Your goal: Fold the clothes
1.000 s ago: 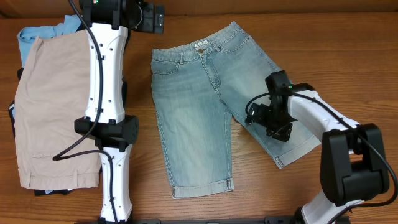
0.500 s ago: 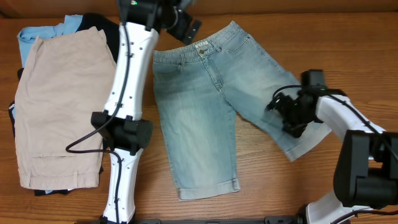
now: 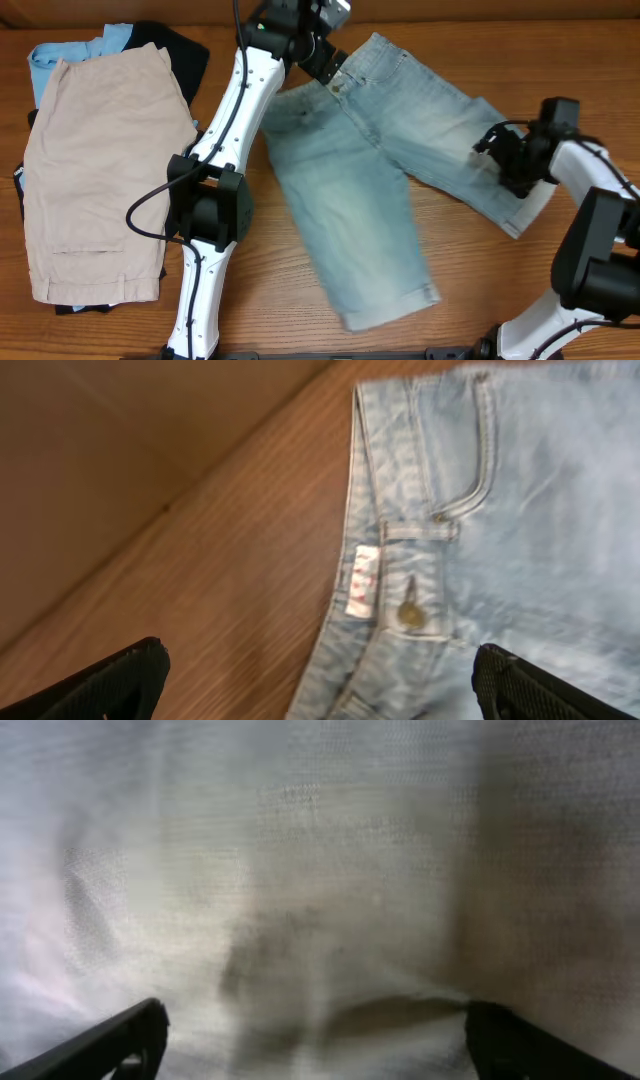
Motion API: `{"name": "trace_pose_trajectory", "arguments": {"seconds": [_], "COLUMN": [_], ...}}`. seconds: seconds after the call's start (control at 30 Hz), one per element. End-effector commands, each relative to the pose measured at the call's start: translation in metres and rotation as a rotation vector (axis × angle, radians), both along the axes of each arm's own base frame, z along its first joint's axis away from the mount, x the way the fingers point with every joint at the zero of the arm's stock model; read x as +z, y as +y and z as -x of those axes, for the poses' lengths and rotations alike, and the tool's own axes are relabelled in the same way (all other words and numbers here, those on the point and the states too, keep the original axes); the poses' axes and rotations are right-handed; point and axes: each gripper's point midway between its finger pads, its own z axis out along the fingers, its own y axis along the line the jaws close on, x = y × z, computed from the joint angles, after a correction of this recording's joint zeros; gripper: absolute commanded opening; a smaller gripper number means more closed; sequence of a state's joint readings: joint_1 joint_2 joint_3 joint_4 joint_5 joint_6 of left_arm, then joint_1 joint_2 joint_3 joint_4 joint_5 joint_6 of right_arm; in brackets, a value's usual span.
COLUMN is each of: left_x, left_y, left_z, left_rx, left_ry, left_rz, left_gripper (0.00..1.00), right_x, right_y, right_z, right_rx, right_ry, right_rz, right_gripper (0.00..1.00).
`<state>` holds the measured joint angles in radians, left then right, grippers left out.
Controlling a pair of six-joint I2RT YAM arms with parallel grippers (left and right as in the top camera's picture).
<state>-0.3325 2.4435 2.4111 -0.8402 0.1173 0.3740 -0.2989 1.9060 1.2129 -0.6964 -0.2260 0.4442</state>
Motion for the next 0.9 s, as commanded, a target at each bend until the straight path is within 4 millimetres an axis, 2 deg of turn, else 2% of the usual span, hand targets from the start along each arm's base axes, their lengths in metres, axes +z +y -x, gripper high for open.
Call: {"name": "trace_pose_trajectory", "arguments": {"seconds": [0.0,0.2,0.33,0.4,0.63,0.7,0.77,0.87], "left_x": [-0.032,-0.067,-0.082,-0.091,-0.132,-0.135,-0.135,-0.139], "left_y": [-0.005,-0.009,-0.018,-0.021,-0.033,-0.034,-0.029,-0.003], "left_z": [0.004,0.007,0.010,0.014,0.030,0.032,0.029,0.022], "left_rx": [-0.025,-0.037,-0.071,-0.079,-0.133,-0.134,-0.102,0.088], "left_ry": [0.046,0.096,0.109,0.132,0.213,0.220,0.218,0.228], "left_rz": [-0.021,-0.032,-0.044,-0.049,-0.065,-0.068,-0.084,-0.137], "left_gripper": [1.00,1.00,1.00,0.99,1.00,1.00,1.00,1.00], "right_x": [0.017,0.088,0.119,0.125,0.123,0.123,0.123,0.123], "right_y": [-0.023,-0.010,0.000,0.006,0.028,0.031,0.033,0.036], "right_z": [-0.009,-0.023,-0.025,-0.025,-0.023,-0.024,-0.024,-0.024], "right_rx": [0.043,0.135,0.161,0.173,0.224,0.233,0.238,0.241], "right_ry": [0.018,-0.015,-0.034,-0.031,-0.012,-0.015,-0.016,-0.014], "right_rz": [0.092,0.106,0.113,0.111,0.105,0.105,0.105,0.103], "right_gripper": [1.00,1.00,1.00,1.00,1.00,1.00,1.00,1.00]}}
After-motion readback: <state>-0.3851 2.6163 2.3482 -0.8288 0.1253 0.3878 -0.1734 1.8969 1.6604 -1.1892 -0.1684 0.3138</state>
